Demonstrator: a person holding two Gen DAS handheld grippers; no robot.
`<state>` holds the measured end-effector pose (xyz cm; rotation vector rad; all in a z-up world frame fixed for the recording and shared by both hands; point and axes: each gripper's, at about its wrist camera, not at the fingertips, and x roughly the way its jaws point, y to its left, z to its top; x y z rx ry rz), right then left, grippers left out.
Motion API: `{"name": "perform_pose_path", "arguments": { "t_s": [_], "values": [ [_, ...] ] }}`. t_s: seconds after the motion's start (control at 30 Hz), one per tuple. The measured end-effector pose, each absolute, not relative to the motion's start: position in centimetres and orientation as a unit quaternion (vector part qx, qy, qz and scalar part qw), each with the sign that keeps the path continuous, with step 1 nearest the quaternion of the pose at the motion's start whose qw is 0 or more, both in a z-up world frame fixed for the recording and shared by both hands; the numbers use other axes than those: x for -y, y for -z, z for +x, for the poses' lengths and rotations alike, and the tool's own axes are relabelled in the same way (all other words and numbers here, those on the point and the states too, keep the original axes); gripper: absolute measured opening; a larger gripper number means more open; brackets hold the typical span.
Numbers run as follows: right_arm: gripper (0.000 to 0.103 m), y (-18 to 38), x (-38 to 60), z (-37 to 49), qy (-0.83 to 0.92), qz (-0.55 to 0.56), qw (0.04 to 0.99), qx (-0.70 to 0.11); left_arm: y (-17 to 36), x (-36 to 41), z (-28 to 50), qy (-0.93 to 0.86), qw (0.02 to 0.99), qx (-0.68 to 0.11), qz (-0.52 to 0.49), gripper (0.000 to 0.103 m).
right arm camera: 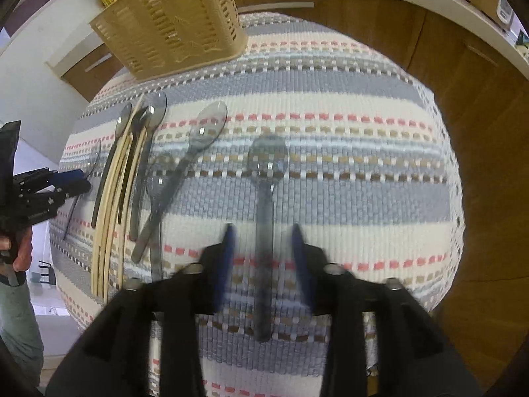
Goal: Organize utensils
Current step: 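Lift the clear spoon with the right gripper and drop it into the beige caddy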
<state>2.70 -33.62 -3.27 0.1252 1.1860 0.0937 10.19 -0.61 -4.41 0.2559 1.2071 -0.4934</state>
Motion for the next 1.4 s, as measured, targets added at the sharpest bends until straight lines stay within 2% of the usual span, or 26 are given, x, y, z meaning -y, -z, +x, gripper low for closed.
{"name": "perform_pose_path", "arguments": {
  "t_s": [0.03, 0.17, 0.2, 0.27, 0.3, 0.33, 0.43, 0.6, 0.83, 1.07, 1.2, 1.4],
  "values": [
    [0.054, 3.0, 33.7, 3.2, -0.045, 0.059, 0.828, -0.556, 4.4, 0.9, 10.2, 0.228, 0.786, -0.561, 0.126, 0.038],
    [0.053, 3.0, 33.7, 5.1, -0.045, 0.048, 0.817, -0.573, 4.5, 2.1, 10.2, 0.219, 0.778, -0.562, 0.178, 0.037],
    [0.051, 3.3, 33.8, 5.6, -0.041, 0.049, 0.810, -0.583, 4.4, 2.2, 10.2, 0.223, 0.775, -0.562, 0.181, 0.032],
    [0.035, 4.0, 33.6, 6.5, -0.036, 0.044, 0.796, -0.602, 4.2, 2.5, 10.3, 0.223, 0.773, -0.565, 0.182, 0.024],
    [0.034, 4.3, 33.4, 6.8, -0.035, 0.044, 0.790, -0.610, 4.1, 2.6, 10.3, 0.216, 0.775, -0.564, 0.187, 0.012],
    [0.033, 4.4, 33.1, 7.0, -0.030, 0.035, 0.792, -0.609, 4.0, 3.0, 10.5, 0.211, 0.777, -0.562, 0.190, 0.011],
    [0.012, 4.4, 31.8, 7.3, -0.026, -0.001, 0.793, -0.608, 3.8, 3.3, 10.6, 0.210, 0.786, -0.551, 0.185, 0.010],
    [0.010, 2.7, 30.8, 7.1, -0.033, -0.013, 0.809, -0.586, 1.0, 3.3, 11.1, 0.227, 0.824, -0.504, 0.125, 0.010],
    [0.010, -6.5, 29.8, 6.3, -0.062, -0.009, 0.889, -0.454, -8.5, 1.8, 13.2, 0.258, 0.884, -0.387, 0.032, 0.010],
    [0.010, -15.1, 29.1, 11.2, -0.092, 0.020, 0.944, -0.317, -15.5, 3.7, 17.3, 0.277, 0.922, -0.269, -0.031, 0.010],
    [0.010, -16.9, 29.1, 14.3, -0.104, 0.051, 0.958, -0.263, -17.5, 4.9, 19.5, 0.267, 0.937, -0.218, -0.054, 0.010],
    [0.010, -16.4, 28.2, 16.7, -0.036, 0.044, 0.989, -0.139, -16.7, 5.5, 21.0, 0.217, 0.966, -0.118, -0.076, 0.010]
  ]
}}
